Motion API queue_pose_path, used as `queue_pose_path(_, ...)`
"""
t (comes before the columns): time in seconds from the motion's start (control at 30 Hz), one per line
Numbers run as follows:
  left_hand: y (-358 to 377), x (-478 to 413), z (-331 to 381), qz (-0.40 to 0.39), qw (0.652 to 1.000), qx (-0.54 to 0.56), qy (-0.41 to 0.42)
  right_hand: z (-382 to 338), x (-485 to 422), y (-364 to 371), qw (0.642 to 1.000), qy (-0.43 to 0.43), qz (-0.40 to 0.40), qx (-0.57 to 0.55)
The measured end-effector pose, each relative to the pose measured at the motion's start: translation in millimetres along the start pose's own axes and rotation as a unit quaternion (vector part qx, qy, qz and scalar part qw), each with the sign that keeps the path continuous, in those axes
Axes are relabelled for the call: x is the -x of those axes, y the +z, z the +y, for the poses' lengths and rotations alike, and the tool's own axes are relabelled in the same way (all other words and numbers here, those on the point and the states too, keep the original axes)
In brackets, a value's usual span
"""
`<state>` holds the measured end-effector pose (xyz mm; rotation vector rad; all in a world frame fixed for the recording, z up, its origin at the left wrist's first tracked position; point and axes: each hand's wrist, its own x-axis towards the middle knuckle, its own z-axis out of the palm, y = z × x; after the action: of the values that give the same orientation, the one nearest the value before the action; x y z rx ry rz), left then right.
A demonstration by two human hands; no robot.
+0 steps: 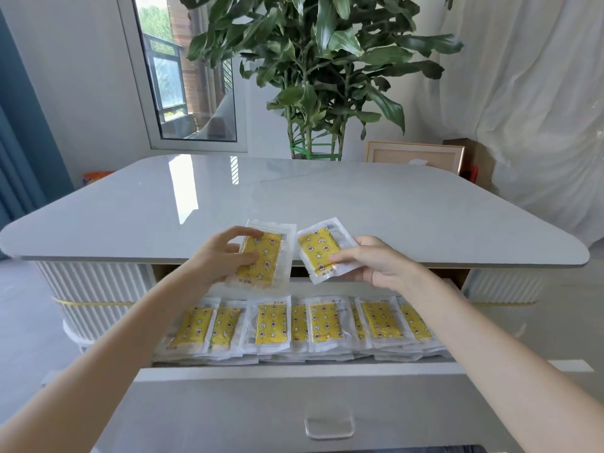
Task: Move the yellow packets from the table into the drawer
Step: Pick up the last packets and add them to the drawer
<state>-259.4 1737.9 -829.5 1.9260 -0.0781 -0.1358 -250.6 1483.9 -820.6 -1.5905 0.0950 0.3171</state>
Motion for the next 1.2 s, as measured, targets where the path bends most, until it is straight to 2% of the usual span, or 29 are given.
queue_pose_path(0.13, -22.1, 16.0, -17.6, -0.052, 0.997, -0.034, -0.044, 10.8, 20.2, 12.0, 0.993, 0.07, -0.09, 0.025)
queue_pose_path(0.2, -31.2, 21.0, -28.2, -0.081, 0.993, -0.048, -0.076, 16.9, 23.7, 19.4, 0.989, 0.094, -0.102, 0.056)
queue_pose_path(0.33, -38.5, 23.5, -48.4, -0.131, 0.973, -0.152, -0.117, 32.7, 17.8, 39.4, 0.98, 0.136, -0.108, 0.094)
queue_pose_path(0.47, -33.5, 12.6, -61.4, -0.15, 0.958, -0.171, -0.172, 52.1, 4.5, 57.5, 0.978, 0.158, -0.079, 0.107)
queue_pose_path(0.67, -20.7, -13.4, -69.1, -0.128, 0.947, -0.196, -0.22, 66.3, -14.0, 63.2, 0.983, 0.16, -0.019, 0.091)
queue_pose_path(0.9, -6.0, -27.9, -84.1, -0.103, 0.933, -0.271, -0.211, 80.4, -31.6, 58.6, 0.979, 0.178, 0.016, 0.095)
queue_pose_path(0.97, -3.6, -27.7, -87.0, -0.084, 0.924, -0.323, -0.185, 83.2, -34.3, 59.5, 0.974, 0.175, 0.03, 0.139)
queue_pose_path(1.03, -3.5, -27.6, -89.6, -0.067, 0.908, -0.383, -0.158, 81.7, -30.7, 61.1, 0.944, 0.145, 0.045, 0.293)
queue_pose_path(1.1, -4.2, -27.3, -91.1, -0.048, 0.896, -0.418, -0.141, 79.0, -24.9, 60.6, 0.883, 0.094, 0.064, 0.455)
queue_pose_path(1.2, -2.7, -27.6, -90.4, -0.062, 0.895, -0.432, -0.088, 83.8, -22.7, 58.6, 0.8, 0.014, 0.07, 0.596)
